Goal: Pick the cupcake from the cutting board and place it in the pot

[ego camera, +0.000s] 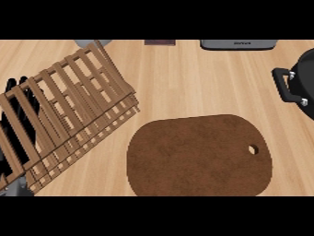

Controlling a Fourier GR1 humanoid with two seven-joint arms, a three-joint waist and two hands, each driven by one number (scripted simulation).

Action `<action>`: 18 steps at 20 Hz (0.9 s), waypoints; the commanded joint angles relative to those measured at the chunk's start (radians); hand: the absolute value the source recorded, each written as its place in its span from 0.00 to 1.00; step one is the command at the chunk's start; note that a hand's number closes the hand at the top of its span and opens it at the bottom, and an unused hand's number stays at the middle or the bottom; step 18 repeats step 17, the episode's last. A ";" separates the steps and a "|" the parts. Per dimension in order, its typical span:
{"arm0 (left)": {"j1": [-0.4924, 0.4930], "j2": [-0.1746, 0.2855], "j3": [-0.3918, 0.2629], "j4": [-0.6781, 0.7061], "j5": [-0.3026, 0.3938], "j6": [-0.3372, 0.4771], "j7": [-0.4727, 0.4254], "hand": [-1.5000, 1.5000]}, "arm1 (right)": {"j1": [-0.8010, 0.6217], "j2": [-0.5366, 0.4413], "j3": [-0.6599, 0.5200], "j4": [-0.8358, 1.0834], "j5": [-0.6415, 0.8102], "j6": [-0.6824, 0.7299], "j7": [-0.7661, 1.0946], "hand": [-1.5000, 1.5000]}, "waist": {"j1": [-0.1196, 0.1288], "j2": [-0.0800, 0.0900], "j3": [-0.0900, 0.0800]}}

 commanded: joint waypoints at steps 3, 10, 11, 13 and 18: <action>0.047 -0.055 -0.083 0.113 -0.028 -0.039 -0.063 0.50 | 0.092 -0.057 -0.057 0.055 -0.057 0.073 -0.121 0.00 | -0.009 0.022 -0.017; 0.024 -0.074 -0.079 0.124 -0.038 -0.037 -0.068 0.50 | 0.124 -0.123 -0.098 0.098 -0.089 0.072 -0.149 0.00 | -0.010 0.026 -0.015; 0.025 -0.059 -0.085 0.089 -0.040 -0.039 -0.019 0.50 | 0.099 -0.158 -0.110 0.108 -0.102 0.080 -0.111 0.00 | 0.000 0.026 -0.014; 0.032 -0.084 -0.097 0.100 -0.056 -0.023 -0.030 0.50 | 0.135 -0.152 -0.129 0.116 -0.115 0.057 -0.137 0.00 | -0.010 0.024 -0.015; 0.053 -0.082 -0.089 0.110 -0.052 -0.048 -0.059 0.50 | 0.190 -0.183 -0.160 0.133 -0.146 0.097 -0.159 0.00 | -0.021 0.021 -0.016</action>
